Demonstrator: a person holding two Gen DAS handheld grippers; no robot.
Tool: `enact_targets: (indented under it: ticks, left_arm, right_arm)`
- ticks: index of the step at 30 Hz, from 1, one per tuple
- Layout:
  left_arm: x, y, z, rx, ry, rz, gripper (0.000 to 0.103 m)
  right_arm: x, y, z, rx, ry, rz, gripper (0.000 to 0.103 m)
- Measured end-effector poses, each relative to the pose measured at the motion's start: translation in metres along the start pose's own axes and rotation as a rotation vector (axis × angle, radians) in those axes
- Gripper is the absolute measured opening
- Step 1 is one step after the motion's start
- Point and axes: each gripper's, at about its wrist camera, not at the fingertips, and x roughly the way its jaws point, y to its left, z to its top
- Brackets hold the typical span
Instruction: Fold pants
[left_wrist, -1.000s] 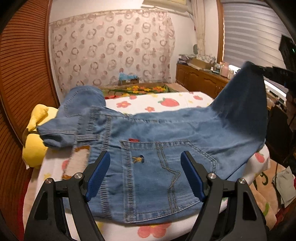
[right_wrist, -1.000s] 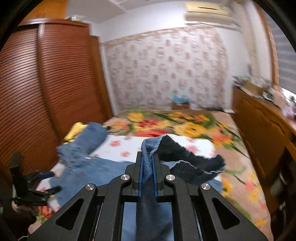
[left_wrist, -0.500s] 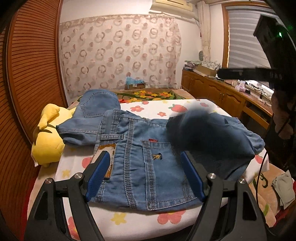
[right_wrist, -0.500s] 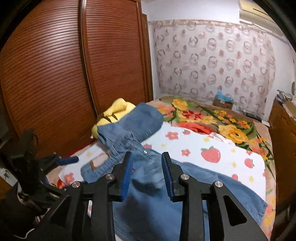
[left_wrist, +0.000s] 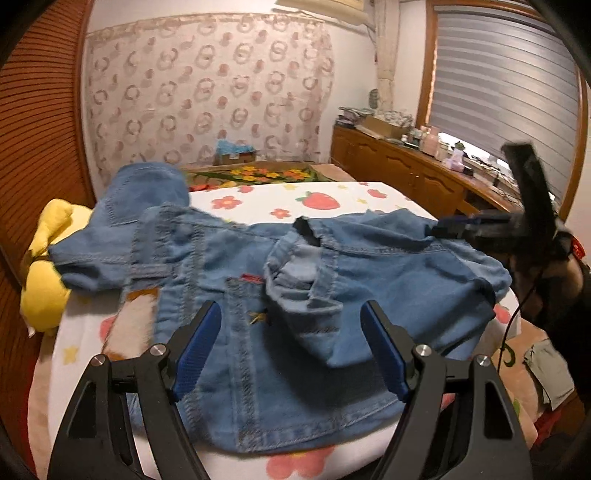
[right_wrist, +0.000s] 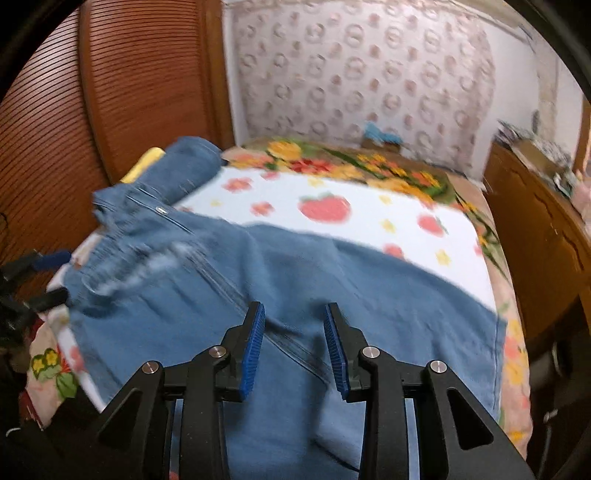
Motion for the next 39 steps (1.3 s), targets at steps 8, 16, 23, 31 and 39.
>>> enact_targets:
  ticks: [8,16,23,31,39]
  left_arm:
    - [0.033,-0.023,0.015,0.094,0.067,-0.061,0.051]
    - [0.061,-0.026,0.003,0.146,0.185,-0.031,0.032]
    - [0.017,-0.032,0.01,0.176,0.103,-0.064,0.006]
    - [-0.081,-0.001,0.027,0.104,-0.066,-0.036,0.005]
    - [-0.088,0.03,-0.002,0.018,-0.009,-0.009,0.007]
  right_arm:
    - [-0.001,-0.013,-0.009,0.089,0.02,0.0,0.034]
    - [-0.009,-0.008,-0.009,0.086,0.003,0.008,0.034]
    - [-0.018,-0.023,-0.019,0.103,-0.026,0.011,0.034]
    - [-0.038,-0.019,-0.033,0.092,-0.054,0.049,0.034]
    - [-0.035,0.007,-0.027,0.043,-0.043,0.135,0.034]
